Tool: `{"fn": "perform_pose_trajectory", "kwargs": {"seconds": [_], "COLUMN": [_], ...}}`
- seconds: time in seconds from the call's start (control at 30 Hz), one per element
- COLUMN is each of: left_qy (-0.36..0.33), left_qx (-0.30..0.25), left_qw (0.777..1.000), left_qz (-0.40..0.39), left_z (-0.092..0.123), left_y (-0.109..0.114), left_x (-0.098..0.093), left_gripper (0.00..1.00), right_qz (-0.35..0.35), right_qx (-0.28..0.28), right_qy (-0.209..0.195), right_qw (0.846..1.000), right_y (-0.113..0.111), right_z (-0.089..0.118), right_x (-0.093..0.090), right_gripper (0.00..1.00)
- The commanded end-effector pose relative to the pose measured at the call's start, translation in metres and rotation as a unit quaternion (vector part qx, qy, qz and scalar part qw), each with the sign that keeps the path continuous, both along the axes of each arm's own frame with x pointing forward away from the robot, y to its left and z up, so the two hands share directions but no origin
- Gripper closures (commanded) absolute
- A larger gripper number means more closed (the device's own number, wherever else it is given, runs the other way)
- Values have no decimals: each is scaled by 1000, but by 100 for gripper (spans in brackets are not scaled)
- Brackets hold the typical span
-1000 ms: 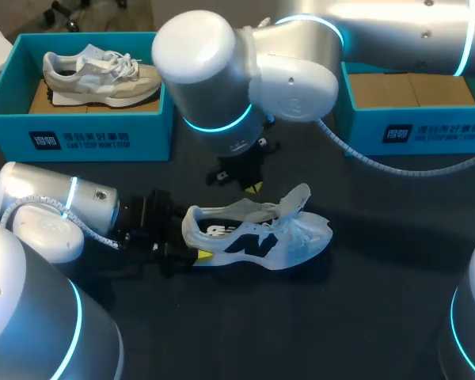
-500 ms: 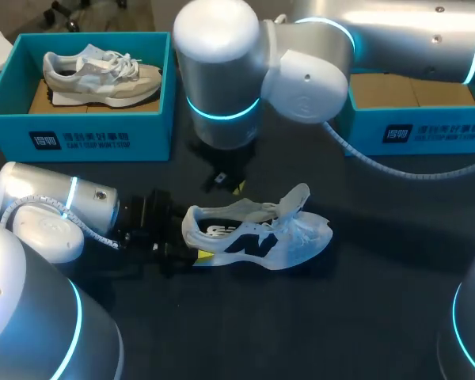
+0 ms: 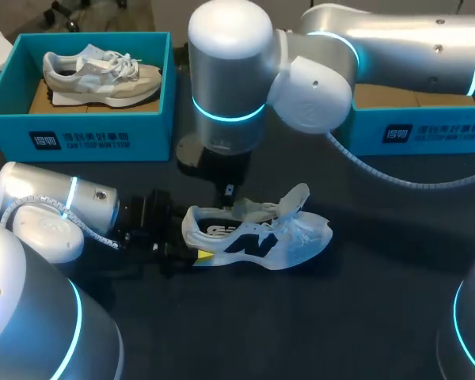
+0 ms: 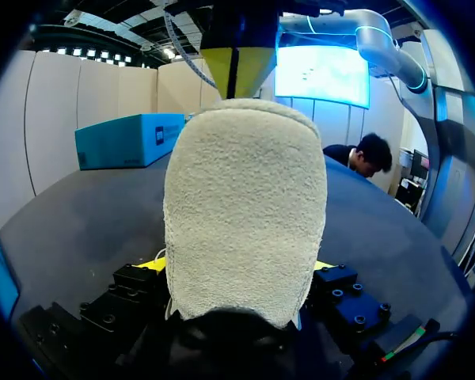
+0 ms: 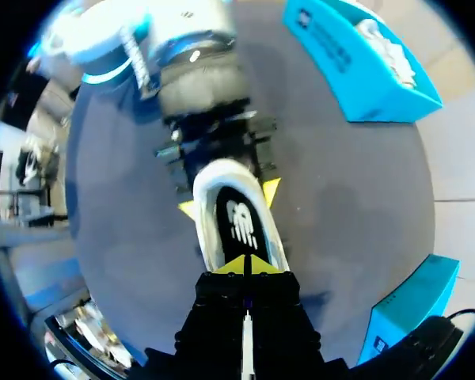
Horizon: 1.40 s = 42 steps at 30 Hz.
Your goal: Take the shoe out of the shoebox, open the shoe tongue, remove and reinsert the insole, then place the shoe into the shoebox
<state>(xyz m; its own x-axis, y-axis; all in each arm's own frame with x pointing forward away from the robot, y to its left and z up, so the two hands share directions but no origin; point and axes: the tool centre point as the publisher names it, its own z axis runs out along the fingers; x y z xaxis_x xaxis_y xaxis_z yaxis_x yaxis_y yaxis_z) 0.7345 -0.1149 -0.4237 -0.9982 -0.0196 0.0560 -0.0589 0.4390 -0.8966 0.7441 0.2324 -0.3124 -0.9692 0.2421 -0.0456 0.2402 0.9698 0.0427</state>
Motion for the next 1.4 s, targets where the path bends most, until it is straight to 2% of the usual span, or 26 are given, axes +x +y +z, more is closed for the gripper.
{"fn": "perform_pose_trajectory", "kwargs": {"seconds": [0.03,0.83,1.4], "left_qy": [0,0,0], "left_qx": [1,1,1], "left_qw": [1000,1000,1000], "left_qz": [0,0,0], "left_z": [-5,-5,-5], "left_y": [1,1,1], "left_x": [4,4,4], "left_gripper": [100,100,100], "right_qz": [-12,-17,-34], "right_qx": [-6,-1,-15], "right_qy": [8,7,-24], "right_qw": [1000,1000,999], "right_y": [-1,-3,-5], "right_z": [-6,-8,-35], "right_x": [0,-1,-7], "right_gripper": [100,100,100]}}
